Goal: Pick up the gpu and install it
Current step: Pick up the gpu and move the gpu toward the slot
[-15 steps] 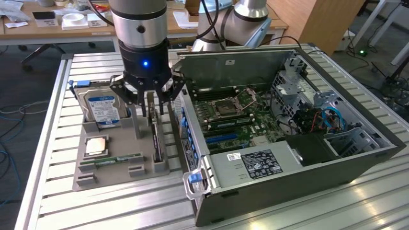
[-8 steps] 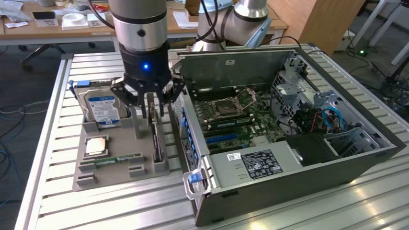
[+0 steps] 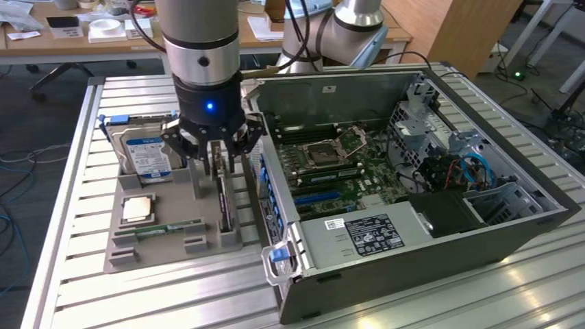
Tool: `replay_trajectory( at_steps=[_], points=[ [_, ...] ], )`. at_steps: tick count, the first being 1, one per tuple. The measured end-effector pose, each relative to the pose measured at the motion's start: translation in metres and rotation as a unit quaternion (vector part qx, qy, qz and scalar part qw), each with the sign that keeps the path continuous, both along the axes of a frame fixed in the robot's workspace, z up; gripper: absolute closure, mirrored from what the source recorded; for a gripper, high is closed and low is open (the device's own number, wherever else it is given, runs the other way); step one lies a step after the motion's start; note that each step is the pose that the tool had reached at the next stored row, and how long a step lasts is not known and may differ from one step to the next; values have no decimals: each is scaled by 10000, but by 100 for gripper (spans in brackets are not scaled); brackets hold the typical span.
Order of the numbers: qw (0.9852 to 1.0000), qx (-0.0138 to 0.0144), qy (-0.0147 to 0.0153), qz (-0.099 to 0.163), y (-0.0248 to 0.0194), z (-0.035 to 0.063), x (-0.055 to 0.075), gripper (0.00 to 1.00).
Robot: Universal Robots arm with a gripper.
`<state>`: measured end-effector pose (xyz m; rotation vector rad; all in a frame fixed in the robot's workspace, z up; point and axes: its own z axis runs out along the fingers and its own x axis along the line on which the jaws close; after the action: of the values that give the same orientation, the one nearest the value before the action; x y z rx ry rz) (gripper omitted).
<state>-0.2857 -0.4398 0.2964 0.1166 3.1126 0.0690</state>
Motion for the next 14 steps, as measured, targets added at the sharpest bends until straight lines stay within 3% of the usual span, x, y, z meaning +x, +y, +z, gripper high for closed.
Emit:
replay_trajectory(
  at_steps=[14],
  points=[
    [10000,-11,0,-39,0,-217,0,57]
  ],
)
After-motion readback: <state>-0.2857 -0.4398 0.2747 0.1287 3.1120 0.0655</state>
